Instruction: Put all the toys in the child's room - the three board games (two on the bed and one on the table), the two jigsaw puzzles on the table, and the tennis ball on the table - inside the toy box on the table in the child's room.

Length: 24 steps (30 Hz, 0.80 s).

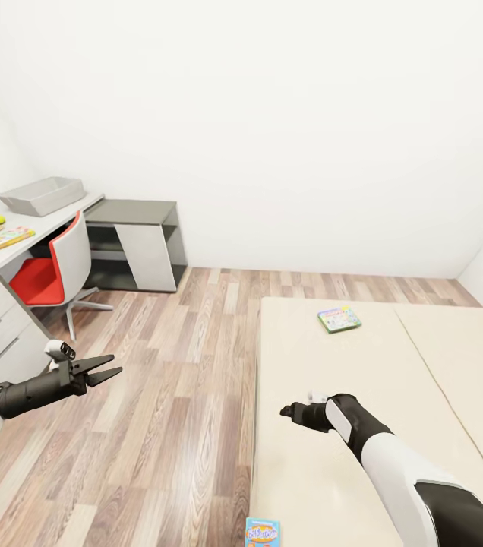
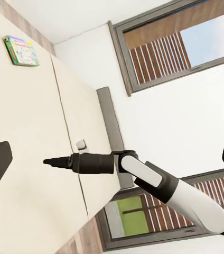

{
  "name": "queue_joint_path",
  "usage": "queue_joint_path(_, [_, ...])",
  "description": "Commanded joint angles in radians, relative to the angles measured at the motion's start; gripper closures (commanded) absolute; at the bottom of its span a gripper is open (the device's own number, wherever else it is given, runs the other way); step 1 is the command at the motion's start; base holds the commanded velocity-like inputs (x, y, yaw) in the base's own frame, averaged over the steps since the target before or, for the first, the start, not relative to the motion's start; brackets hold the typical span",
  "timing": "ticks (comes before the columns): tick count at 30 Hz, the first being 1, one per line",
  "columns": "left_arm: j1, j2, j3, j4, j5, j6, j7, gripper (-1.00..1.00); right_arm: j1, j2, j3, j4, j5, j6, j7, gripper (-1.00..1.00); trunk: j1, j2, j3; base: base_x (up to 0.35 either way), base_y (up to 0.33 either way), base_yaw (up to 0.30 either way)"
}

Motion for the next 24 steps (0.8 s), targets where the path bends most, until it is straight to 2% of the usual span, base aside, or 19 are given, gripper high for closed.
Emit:
queue_joint_path(1, [-0.001, 0.000, 0.000, 0.000, 0.000, 0.011, -0.004, -1.00, 0.000, 0.001, -0.008, -0.001, 0.002, 0.006, 0.002, -1.00, 0.001, -0.002, 0.000, 0.000, 0.000, 0.000])
queue_joint_path(24, [-0.001, 0.000, 0.000, 0.000, 0.000, 0.011, -0.004, -1.00, 0.000, 0.002, -0.008, -0.001, 0.002, 0.006, 0.001, -1.00, 0.001, -0.002, 0.038, 0.000, 0.000, 0.000])
